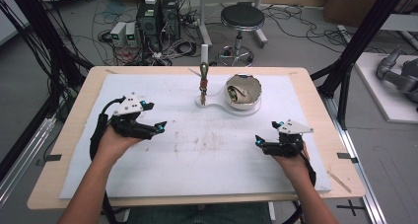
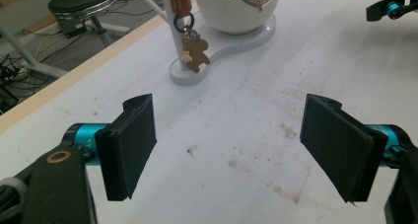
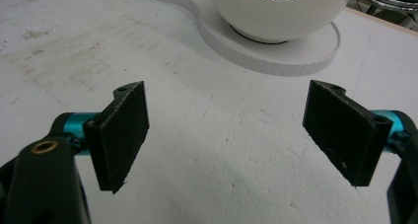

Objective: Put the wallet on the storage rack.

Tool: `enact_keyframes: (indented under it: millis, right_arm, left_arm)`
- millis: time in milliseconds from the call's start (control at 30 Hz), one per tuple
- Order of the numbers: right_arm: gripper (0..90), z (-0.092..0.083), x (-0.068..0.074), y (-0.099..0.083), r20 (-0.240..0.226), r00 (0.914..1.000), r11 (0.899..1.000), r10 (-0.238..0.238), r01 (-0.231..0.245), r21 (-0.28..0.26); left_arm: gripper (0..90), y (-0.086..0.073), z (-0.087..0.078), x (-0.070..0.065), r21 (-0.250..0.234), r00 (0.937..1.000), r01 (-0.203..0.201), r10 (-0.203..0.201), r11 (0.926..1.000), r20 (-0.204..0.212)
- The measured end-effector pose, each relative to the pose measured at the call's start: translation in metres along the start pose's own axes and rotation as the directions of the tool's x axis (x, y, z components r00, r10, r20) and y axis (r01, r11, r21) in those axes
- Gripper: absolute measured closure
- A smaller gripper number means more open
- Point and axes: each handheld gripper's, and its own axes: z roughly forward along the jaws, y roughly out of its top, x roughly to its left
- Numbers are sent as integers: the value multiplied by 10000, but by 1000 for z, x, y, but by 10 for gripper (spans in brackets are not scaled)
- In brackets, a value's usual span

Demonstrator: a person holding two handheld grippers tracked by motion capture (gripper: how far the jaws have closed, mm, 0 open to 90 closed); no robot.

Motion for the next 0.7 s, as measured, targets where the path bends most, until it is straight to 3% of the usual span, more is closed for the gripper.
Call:
enact_keyframes:
  millis: [100, 200, 433, 533, 700]
  right_arm:
    - [179, -1, -1, 0, 8, 10000, 10000, 18, -18, -32]
    - [179, -2, -1, -1, 33, 10000, 10000, 76, -76, -59]
    - [179, -3, -3, -2, 69, 9999, 9999, 87, -87, -62]
    - [179, -3, -3, -2, 51, 9999, 9999, 130, -129, -23]
    - [179, -4, -7, -4, 140, 9994, 9995, 311, -310, -100]
  left_arm:
    - [215, -9, -4, 2, -33, 10000, 89, -89, 10000, -38]
    - [210, -22, -9, 8, -30, 9987, 485, -485, 9988, -142]
    - [201, -46, -15, 19, -300, 9900, 1228, -1245, 9920, -669]
    - [190, -52, -15, 22, 3, 9869, 1498, -1495, 9887, -613]
    - [186, -59, -10, 19, 36, 9850, 1557, -1550, 9878, -764]
